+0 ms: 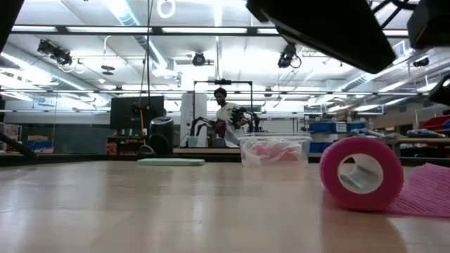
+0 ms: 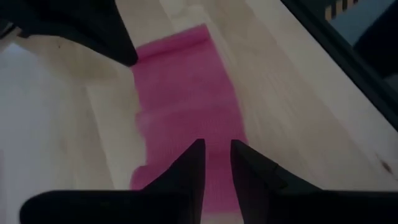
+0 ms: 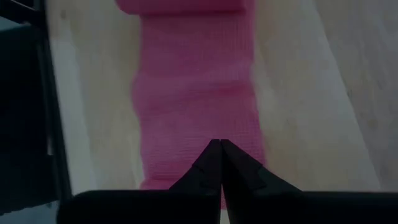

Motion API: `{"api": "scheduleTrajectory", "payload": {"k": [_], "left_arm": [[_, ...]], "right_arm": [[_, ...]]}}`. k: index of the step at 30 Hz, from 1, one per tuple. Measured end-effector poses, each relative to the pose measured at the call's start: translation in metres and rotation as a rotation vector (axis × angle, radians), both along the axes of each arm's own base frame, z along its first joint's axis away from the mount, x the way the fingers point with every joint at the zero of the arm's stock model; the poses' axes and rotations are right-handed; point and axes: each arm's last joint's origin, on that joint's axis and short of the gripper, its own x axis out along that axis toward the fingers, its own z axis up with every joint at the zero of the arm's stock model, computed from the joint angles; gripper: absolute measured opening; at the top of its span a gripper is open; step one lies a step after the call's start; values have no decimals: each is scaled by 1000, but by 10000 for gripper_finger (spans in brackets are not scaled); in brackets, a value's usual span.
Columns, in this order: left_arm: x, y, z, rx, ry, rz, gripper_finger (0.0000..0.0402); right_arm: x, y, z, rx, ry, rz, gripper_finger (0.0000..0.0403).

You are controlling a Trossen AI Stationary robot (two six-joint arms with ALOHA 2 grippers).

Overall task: Roll bandage
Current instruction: Roll the pink bandage

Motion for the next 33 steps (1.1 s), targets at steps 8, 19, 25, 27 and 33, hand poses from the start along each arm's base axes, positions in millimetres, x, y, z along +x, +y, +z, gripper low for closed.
{"api": "scheduleTrajectory", "payload": {"k": [8, 19, 25, 27, 33], "left_arm": [[-11, 8, 11, 87, 168, -1, 80], [-10, 13, -14, 72, 155, 13, 80], [-5, 10, -22, 22, 68, 7, 80], [-5, 10, -26, 11, 58, 3, 80], [-2, 9, -44, -24, -15, -1, 80]], "right_arm": [[-10, 4, 13, 115, 21, 32, 3], [-7, 12, -12, 69, 122, 24, 5], [-5, 13, -19, 49, 142, 21, 6], [-5, 14, -19, 56, 135, 22, 6], [-4, 14, -18, 54, 113, 14, 3]]}}
